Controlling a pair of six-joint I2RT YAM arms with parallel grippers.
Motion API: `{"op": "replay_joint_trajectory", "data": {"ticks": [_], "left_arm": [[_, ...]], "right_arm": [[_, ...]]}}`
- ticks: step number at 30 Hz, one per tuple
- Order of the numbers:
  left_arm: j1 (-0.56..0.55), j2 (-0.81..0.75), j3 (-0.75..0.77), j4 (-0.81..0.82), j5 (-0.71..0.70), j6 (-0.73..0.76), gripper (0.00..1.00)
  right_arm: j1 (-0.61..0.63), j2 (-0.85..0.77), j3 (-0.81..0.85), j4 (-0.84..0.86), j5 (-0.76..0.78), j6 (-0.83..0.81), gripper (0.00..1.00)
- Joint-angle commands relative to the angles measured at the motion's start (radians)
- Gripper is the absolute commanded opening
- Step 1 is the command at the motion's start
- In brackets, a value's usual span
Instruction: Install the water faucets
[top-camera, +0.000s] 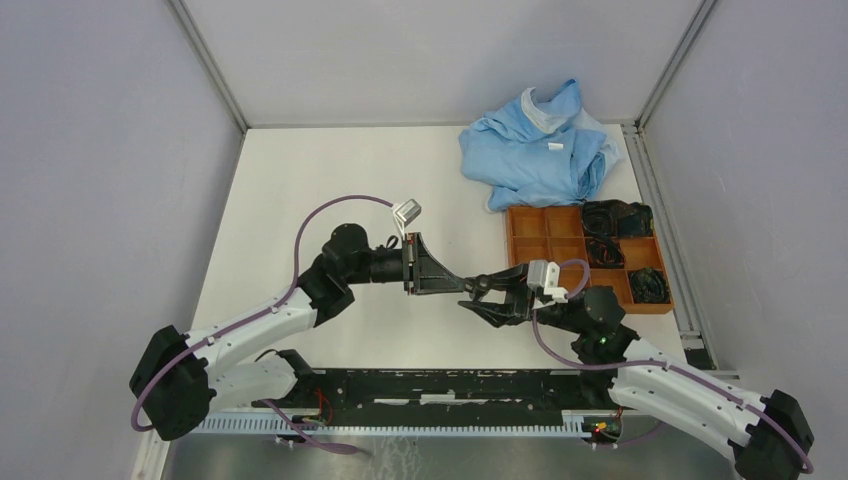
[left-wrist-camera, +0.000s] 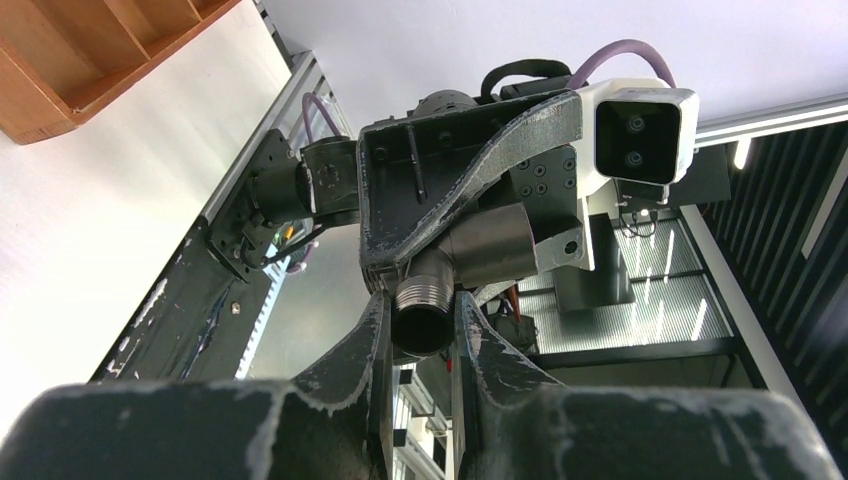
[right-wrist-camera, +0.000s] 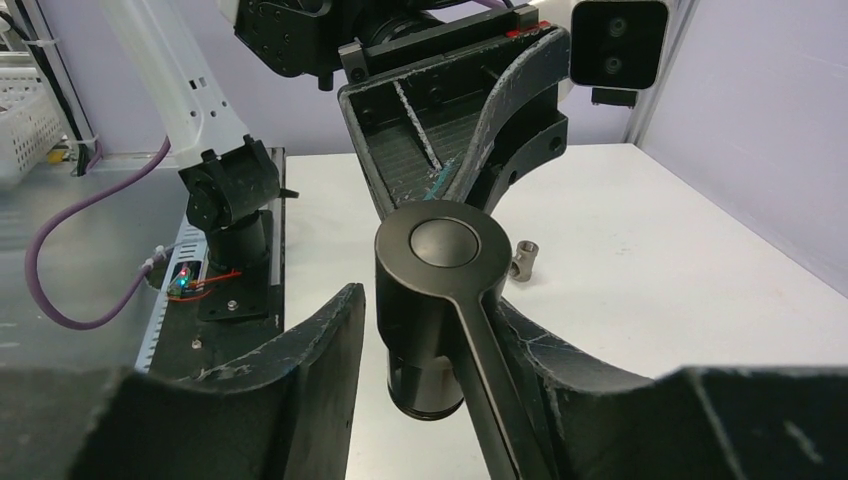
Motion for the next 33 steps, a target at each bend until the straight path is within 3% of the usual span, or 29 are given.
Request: {"op": "replay_joint_trajectory", "data": {"ticks": [1, 4, 6, 12, 14, 17, 23, 29, 33], "left_arm": [[0.002, -0.014, 0.052, 0.030, 0.018, 0.047, 0.02], [0.002, -0.010, 0.057, 0.028, 0.036, 0.054, 0.02], [0.001, -0.006, 0.063, 0.030, 0.066, 0.063, 0.02], [0.001, -0.022, 0.089, -0.029, 0.106, 0.113, 0.02], [0.001, -0.027, 0.094, -0.054, 0.096, 0.124, 0.02], [0.001, -0.028, 0.087, -0.055, 0.079, 0.121, 0.02], [0.003, -0.034, 0.077, -0.057, 0.038, 0.109, 0.02], [0.004, -0.026, 0.075, -0.059, 0.037, 0.107, 0.02], [0.003, -0.018, 0.077, -0.044, 0.039, 0.098, 0.02]], "right_arm": [[0.001, -0.028, 0.033, 0.036, 0.002, 0.006, 0.48], [0.001, -0.023, 0.040, 0.033, -0.037, 0.006, 0.46], [0.001, -0.013, 0.046, 0.036, -0.088, -0.003, 0.36], [0.001, 0.027, 0.094, -0.029, -0.195, -0.035, 0.26], [0.001, 0.026, 0.096, -0.028, -0.182, -0.028, 0.31], [0.002, 0.010, 0.090, -0.027, -0.118, -0.016, 0.50], [0.000, -0.047, 0.055, -0.023, -0.002, -0.013, 0.66], [0.001, -0.070, 0.039, -0.011, 0.039, -0.009, 0.68], [0.001, -0.053, 0.037, 0.007, 0.017, 0.003, 0.62]]}}
